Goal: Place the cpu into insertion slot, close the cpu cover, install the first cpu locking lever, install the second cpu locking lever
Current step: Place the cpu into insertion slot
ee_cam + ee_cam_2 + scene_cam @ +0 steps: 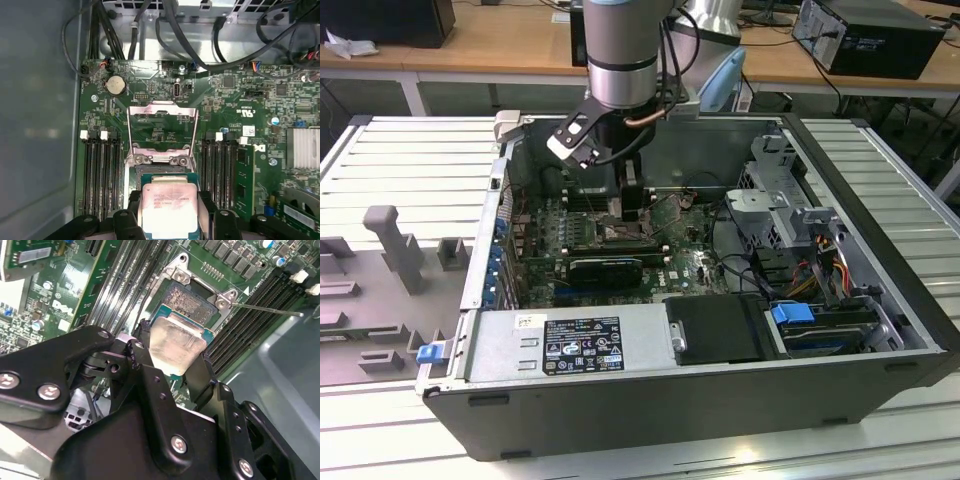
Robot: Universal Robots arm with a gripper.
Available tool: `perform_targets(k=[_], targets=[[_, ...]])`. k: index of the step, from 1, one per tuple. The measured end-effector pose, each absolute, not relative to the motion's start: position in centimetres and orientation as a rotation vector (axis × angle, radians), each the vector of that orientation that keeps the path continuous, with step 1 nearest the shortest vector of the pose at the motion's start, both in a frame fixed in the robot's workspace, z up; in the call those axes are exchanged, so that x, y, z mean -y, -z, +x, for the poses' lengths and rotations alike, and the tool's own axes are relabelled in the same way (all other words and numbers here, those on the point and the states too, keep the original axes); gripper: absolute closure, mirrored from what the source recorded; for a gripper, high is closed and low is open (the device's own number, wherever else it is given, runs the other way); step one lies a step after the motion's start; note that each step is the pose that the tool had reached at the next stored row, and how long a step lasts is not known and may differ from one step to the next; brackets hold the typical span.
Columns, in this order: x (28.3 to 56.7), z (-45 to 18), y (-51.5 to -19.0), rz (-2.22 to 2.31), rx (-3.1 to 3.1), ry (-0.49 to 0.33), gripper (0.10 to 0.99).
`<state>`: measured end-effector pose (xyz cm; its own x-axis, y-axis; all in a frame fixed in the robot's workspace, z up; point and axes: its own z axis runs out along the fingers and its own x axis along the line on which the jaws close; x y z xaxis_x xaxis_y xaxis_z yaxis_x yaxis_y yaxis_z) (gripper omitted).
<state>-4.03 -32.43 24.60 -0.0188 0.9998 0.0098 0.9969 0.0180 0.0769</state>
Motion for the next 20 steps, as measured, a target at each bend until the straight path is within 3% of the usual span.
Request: perform_targets(k=[20], targets=[[31.7, -4.6, -20.4, 2.185, -2.188, -0.095, 0.557]])
